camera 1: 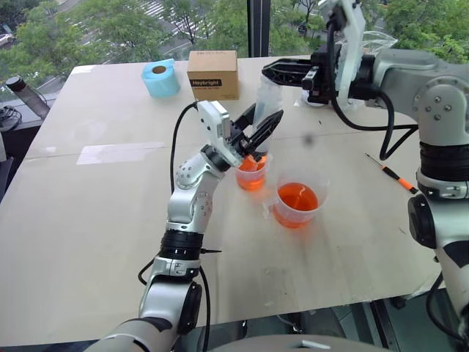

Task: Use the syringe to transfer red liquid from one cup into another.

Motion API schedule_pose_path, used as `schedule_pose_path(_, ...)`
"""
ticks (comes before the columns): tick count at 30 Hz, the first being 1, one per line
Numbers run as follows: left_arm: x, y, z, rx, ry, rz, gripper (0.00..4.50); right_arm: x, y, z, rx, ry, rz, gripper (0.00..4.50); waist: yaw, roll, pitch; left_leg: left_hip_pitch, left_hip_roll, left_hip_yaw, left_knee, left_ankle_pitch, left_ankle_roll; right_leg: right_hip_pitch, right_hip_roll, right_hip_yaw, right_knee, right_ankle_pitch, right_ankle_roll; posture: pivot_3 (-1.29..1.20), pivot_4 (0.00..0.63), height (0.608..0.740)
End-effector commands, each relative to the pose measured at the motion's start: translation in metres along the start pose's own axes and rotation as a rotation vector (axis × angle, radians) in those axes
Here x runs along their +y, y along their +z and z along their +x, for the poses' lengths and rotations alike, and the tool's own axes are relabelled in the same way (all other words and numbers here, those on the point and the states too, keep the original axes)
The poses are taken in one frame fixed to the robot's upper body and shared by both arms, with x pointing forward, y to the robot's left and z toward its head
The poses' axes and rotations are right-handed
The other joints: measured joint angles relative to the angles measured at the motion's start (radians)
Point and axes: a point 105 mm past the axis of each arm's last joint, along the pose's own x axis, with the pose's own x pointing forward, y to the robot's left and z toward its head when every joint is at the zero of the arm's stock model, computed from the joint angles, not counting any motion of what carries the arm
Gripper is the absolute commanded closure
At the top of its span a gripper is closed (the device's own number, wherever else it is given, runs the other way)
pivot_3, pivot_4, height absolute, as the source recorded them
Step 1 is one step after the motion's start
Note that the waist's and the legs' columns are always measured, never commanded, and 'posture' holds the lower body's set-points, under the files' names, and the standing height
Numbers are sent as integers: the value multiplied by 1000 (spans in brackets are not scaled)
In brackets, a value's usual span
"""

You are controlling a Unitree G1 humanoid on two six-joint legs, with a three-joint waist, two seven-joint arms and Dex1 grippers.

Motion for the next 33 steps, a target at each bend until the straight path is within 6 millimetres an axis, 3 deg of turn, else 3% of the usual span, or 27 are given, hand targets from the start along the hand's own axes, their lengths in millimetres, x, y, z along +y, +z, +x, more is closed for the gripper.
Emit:
schedule_pose_path(1,0,28,11,-100,-14,64,3091,10,-10,4,42,46,-13,4447,-1,0,0,0,0,0,0,0,0,0,0,0,0,0,0,0,150,740)
schedule_pose_path(17,3,34,15,-122,-17,77,3091,21,-29,6,98,81,8,4447,-2,0,0,0,0,0,0,0,0,0,0,-3,0,0,0,0,150,740)
schedule_pose_path(22,3,37,15,-129,-24,83,3091,17,-23,7,70,63,6,4447,-5,0,0,0,0,0,0,0,0,0,0,-3,0,0,0,0,150,740)
schedule_pose_path(29,3,39,15,-130,-27,86,3091,18,6,-2,-67,86,52,4447,-10,0,0,0,0,0,0,0,0,0,0,-4,0,0,0,0,150,740)
schedule_pose_path(33,4,48,18,-148,-17,91,3091,3,46,-21,-273,61,107,4447,-14,0,0,0,0,0,0,0,0,0,0,-4,1,0,0,0,150,740)
